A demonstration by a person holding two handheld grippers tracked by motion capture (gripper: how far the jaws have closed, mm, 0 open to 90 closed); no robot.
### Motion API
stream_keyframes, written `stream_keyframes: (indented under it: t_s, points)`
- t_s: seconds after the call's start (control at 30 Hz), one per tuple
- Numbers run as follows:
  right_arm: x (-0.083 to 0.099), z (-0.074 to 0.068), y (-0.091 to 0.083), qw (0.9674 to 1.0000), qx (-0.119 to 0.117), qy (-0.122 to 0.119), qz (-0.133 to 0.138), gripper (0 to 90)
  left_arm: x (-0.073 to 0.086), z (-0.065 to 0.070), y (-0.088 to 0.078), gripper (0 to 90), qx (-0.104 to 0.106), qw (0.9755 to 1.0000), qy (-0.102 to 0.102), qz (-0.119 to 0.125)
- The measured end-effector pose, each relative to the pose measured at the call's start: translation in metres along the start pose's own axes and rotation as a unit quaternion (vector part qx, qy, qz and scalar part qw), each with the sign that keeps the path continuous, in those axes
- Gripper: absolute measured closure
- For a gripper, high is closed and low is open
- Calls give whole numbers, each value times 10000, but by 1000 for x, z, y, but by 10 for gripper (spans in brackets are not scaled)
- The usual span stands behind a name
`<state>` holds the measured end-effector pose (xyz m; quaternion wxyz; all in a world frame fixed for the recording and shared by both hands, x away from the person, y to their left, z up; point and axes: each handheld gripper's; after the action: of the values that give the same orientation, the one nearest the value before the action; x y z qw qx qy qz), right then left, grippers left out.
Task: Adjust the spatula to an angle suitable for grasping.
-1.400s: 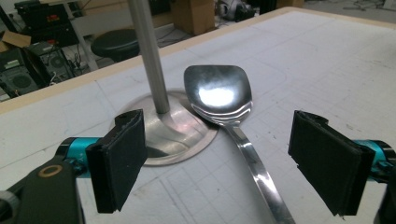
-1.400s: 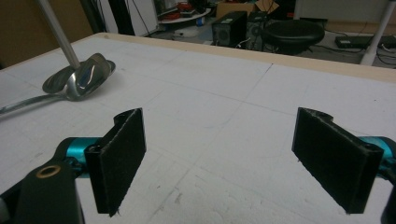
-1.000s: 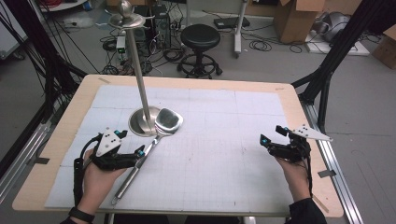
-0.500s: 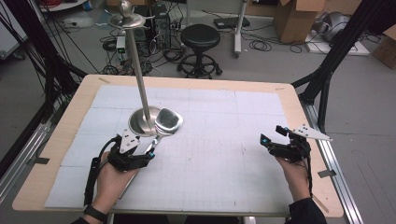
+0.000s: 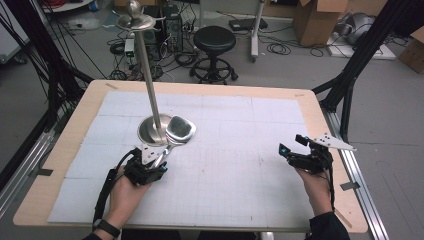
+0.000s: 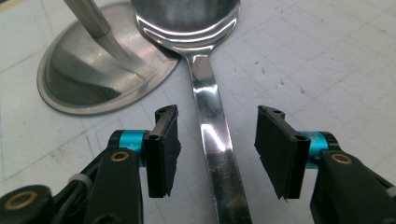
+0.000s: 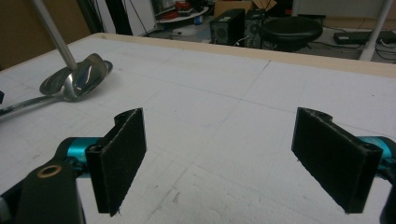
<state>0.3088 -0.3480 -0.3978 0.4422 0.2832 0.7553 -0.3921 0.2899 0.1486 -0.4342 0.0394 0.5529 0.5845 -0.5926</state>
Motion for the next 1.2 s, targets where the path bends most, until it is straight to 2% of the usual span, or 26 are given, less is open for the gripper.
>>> stream_keyframes:
  t_s: [0.2, 0.27, 0.53, 0.87, 1.2]
  points:
    - [0, 1, 0, 10000, 5, 29, 21, 170, 1, -2, 4, 568, 59, 9998, -99, -191]
    - [0, 1, 0, 10000, 3, 50, 25, 170, 1, -1, 6, 591, 44, 9996, -69, -281]
    - [0, 2, -1, 9999, -14, 93, 49, 170, 1, 0, 7, 686, 119, 9994, -121, -293]
    - [-1, 3, -2, 9998, -85, 176, 89, 170, 1, -2, 7, 708, 142, 9991, -227, -314]
    - [-1, 4, -2, 9995, -156, 245, 131, 170, 2, -2, 8, 714, 44, 9994, -66, -335]
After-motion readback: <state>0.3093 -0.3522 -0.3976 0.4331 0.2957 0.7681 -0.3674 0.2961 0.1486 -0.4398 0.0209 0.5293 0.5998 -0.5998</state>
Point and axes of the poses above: each handheld gripper's, and its own axes: y roughly forward along the jaws, x roughly out of its underside, z roughly to its right, and after that the axes turned 10 degrees about y, right-handed
